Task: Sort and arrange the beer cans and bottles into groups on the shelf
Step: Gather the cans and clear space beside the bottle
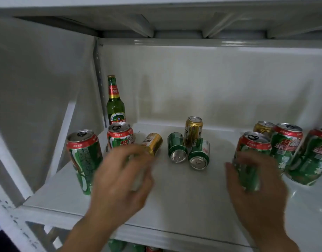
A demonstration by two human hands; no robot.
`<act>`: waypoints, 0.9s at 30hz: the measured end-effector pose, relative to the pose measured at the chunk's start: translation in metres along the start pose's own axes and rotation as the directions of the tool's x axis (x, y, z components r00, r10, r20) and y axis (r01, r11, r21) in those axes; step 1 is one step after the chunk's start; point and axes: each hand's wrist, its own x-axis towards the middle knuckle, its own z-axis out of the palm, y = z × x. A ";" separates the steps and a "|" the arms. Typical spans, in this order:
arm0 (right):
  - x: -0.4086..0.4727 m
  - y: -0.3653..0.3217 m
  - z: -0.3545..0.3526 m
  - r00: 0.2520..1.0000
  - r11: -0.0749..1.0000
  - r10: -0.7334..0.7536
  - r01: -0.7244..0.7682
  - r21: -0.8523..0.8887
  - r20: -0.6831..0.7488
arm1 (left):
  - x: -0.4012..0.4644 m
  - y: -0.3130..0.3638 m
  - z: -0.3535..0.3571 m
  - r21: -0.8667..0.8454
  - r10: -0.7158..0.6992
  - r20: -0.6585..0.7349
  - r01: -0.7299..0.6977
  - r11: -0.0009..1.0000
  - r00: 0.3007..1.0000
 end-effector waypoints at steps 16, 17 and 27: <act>-0.003 0.062 0.118 0.726 0.934 0.356 -0.286 -0.212 0.589 | 0.030 -0.033 0.166 0.096 -0.164 0.773 0.142 0.985 0.612; -0.001 0.061 0.118 0.721 0.932 0.363 -0.294 -0.214 0.591 | 0.028 -0.035 0.169 0.092 -0.174 0.765 0.162 0.982 0.621; 0.008 0.057 0.114 0.715 0.904 0.428 -0.336 -0.266 0.553 | 0.024 -0.041 0.173 0.139 -0.341 0.666 0.339 0.931 0.663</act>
